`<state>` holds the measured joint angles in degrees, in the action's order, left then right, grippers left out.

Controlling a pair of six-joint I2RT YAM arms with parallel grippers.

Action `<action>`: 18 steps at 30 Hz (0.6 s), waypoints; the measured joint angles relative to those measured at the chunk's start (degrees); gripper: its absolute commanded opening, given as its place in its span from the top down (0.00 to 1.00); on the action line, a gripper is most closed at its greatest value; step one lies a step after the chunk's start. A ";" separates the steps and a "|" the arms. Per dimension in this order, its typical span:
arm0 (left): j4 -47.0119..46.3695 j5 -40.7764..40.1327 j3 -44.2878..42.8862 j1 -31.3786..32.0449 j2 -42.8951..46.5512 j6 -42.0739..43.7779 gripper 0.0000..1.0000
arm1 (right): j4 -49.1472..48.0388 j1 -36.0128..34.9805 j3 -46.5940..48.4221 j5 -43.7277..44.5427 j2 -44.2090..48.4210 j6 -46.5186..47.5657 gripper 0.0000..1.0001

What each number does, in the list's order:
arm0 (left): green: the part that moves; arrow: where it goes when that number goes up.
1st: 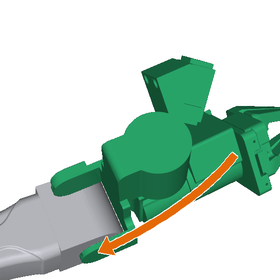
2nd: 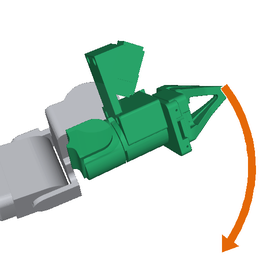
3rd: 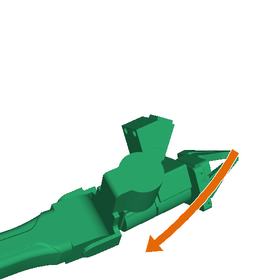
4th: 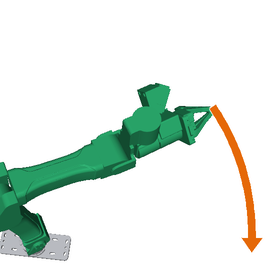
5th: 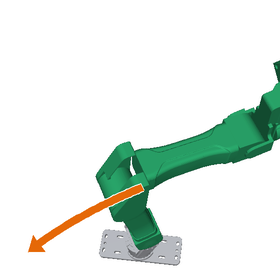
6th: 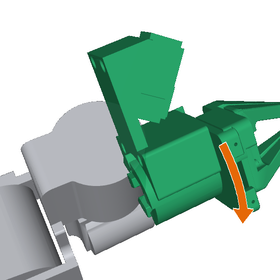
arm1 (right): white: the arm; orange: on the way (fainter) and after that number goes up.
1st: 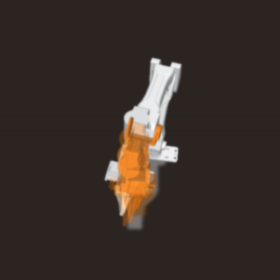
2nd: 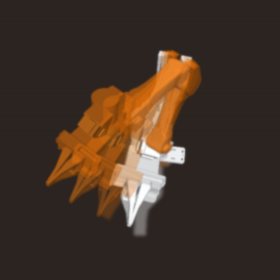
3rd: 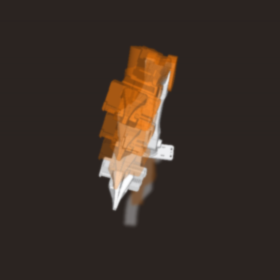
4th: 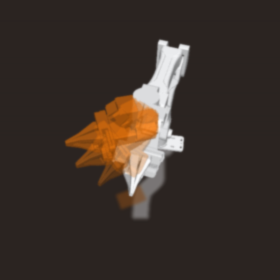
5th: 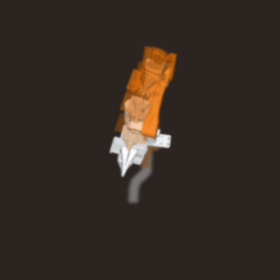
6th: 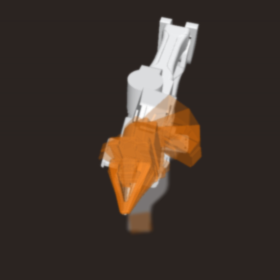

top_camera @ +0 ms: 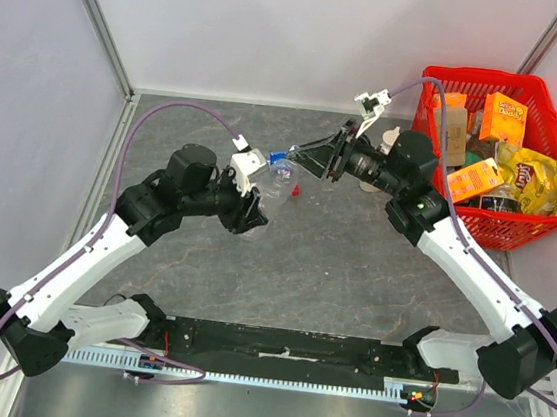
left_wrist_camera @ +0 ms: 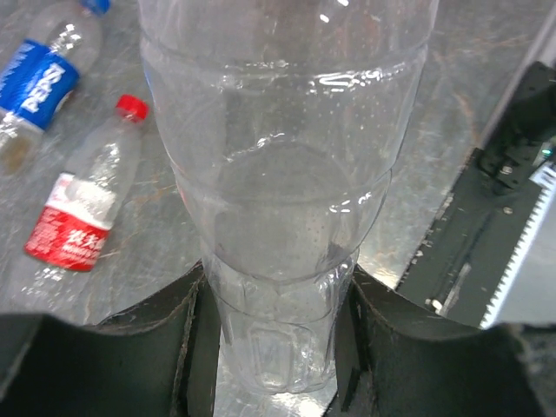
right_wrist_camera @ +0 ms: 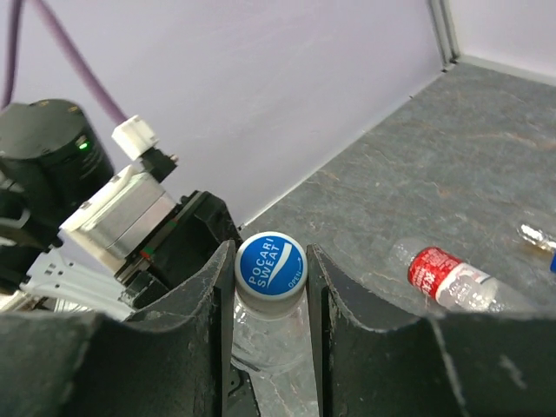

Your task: Unscrew the bottle caps

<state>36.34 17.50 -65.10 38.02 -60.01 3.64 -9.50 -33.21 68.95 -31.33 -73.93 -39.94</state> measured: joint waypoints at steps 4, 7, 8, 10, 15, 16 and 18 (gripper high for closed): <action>0.74 5.81 -0.96 -0.09 0.44 -0.04 0.91 | -2.67 0.07 -0.87 -4.26 2.05 1.70 1.00; 1.29 10.29 -1.68 -0.22 0.76 -0.09 0.91 | -5.09 0.11 -1.14 -7.82 2.99 2.12 1.00; 1.36 11.87 -1.97 -0.26 0.83 -0.13 0.91 | -6.10 0.13 -1.14 -9.03 3.19 2.12 1.00; 1.38 15.47 -2.62 -0.33 0.92 -0.15 0.91 | -8.33 0.17 -1.14 -11.78 3.74 2.08 1.00; 1.38 24.02 -4.33 -0.31 0.94 -0.17 0.91 | -14.14 0.22 -1.14 -18.34 5.55 1.40 1.00; 1.31 25.70 -4.61 -0.28 0.94 -0.17 0.91 | -14.95 0.20 -1.14 -19.26 5.84 1.20 1.00; 1.18 28.70 -4.87 -0.22 1.01 -0.20 0.91 | -16.76 0.15 -1.14 -21.49 6.49 0.76 1.00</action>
<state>37.52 46.19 -69.97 37.80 -59.00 3.44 -26.26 -33.06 67.81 -52.82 -67.44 -39.18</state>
